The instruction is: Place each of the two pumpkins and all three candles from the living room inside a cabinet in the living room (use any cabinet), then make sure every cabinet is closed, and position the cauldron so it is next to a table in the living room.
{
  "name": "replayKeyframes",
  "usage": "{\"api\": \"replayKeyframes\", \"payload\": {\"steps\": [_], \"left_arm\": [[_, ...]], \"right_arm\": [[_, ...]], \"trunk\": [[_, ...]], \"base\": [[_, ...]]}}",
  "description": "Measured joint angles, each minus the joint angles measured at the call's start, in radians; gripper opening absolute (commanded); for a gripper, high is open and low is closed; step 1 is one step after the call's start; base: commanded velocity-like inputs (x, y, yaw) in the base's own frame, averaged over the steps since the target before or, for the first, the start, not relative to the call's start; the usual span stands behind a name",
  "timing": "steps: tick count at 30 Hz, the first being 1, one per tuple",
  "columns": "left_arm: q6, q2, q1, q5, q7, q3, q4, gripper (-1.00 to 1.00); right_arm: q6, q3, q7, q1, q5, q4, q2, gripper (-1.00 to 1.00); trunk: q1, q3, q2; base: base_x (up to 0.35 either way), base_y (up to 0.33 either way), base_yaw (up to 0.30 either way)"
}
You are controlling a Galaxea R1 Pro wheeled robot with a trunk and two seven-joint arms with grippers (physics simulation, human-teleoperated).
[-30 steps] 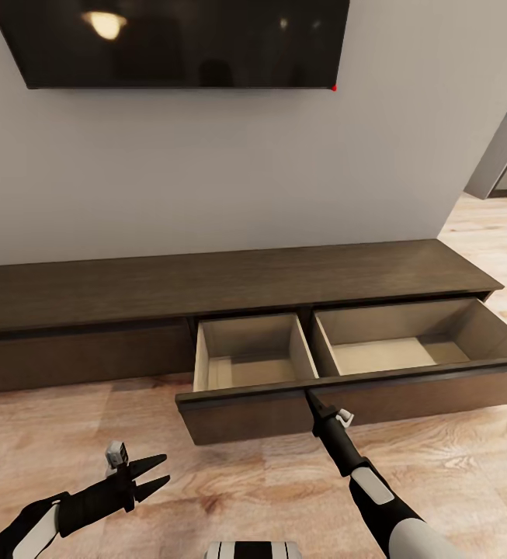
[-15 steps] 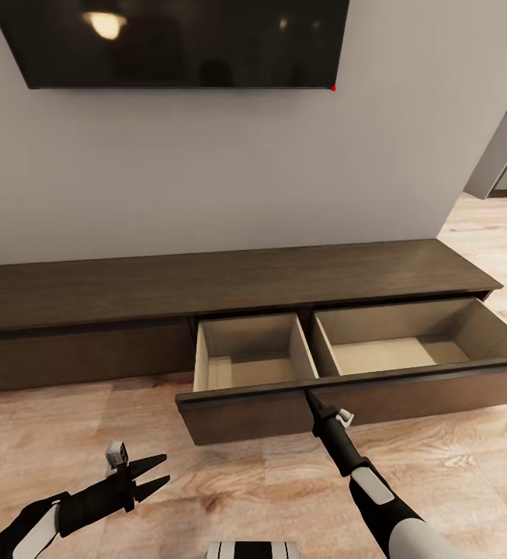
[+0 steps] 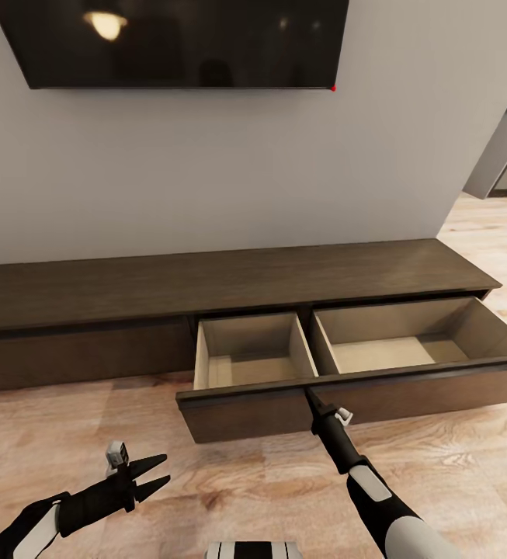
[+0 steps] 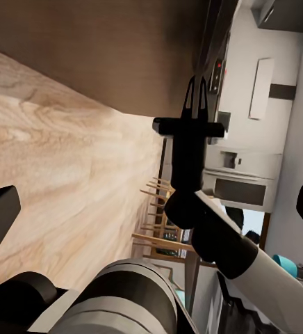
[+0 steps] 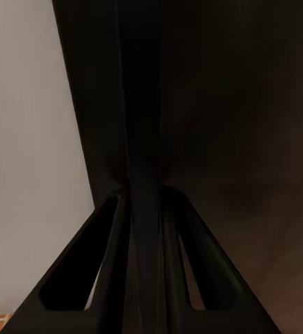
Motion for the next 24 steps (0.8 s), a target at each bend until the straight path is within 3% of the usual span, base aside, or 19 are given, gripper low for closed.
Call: {"api": "replayKeyframes", "payload": {"steps": [16, 17, 18, 24], "left_arm": [[0.0, 0.0, 0.0, 0.0, 0.0, 0.0, 0.0, 1.0], [0.0, 0.0, 0.0, 0.0, 0.0, 0.0, 0.0, 1.0], [0.0, 0.0, 0.0, 0.0, 0.0, 0.0, 0.0, 1.0], [0.0, 0.001, 0.0, 0.0, 0.0, 0.0, 0.0, 1.0]], "right_arm": [[0.0, 0.0, -0.002, -0.002, 0.0, 0.001, 0.0, -1.0], [0.0, 0.0, -0.002, -0.002, 0.0, 0.001, 0.0, 1.0], [0.007, 0.05, 0.035, 0.006, 0.007, 0.001, 0.001, 1.0], [0.008, 0.051, 0.038, 0.006, 0.007, 0.002, 0.001, 1.0]], "trunk": [[0.0, 0.0, 0.0], [0.0, 0.0, 0.0], [0.0, 0.0, 0.0], [0.0, 0.0, 0.0]], "base": [[-0.003, 0.0, 0.0], [0.0, 0.0, 0.0], [0.0, 0.0, 0.0], [0.0, 0.0, 0.0]]}}
